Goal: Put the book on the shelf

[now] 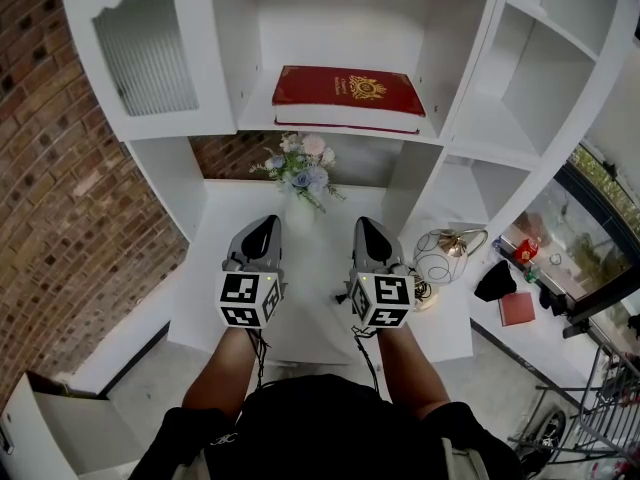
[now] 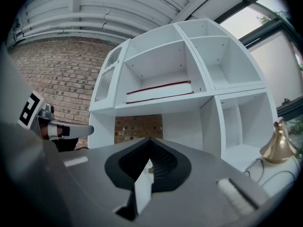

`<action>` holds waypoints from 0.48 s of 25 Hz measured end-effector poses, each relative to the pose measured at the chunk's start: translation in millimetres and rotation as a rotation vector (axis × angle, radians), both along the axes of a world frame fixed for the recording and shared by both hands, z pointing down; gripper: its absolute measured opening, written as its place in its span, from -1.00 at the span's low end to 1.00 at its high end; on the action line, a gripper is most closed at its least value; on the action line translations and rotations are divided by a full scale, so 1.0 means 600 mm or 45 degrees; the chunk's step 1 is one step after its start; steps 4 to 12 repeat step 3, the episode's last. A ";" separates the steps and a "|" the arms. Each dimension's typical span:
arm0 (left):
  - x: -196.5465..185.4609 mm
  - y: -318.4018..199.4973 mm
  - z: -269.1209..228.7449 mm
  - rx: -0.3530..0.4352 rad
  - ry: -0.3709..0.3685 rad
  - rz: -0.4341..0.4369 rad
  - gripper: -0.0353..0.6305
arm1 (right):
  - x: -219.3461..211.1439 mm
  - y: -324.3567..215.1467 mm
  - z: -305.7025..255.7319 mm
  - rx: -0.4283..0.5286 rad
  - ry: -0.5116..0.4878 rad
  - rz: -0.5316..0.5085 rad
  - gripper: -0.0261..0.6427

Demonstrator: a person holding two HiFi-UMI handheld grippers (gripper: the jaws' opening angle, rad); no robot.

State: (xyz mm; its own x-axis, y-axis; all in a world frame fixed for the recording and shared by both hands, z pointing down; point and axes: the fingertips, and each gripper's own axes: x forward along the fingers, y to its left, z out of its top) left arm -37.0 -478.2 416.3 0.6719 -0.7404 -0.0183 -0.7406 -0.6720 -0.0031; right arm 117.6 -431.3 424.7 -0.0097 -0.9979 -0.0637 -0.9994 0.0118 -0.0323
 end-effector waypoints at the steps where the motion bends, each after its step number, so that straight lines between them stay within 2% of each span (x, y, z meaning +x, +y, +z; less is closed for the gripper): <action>1: 0.001 0.000 0.000 -0.001 0.000 0.002 -0.89 | 0.000 0.000 0.000 0.000 0.001 0.000 -0.89; 12: 0.003 0.001 0.000 -0.002 -0.001 0.005 -0.89 | 0.001 0.000 0.000 0.000 0.003 0.000 -0.89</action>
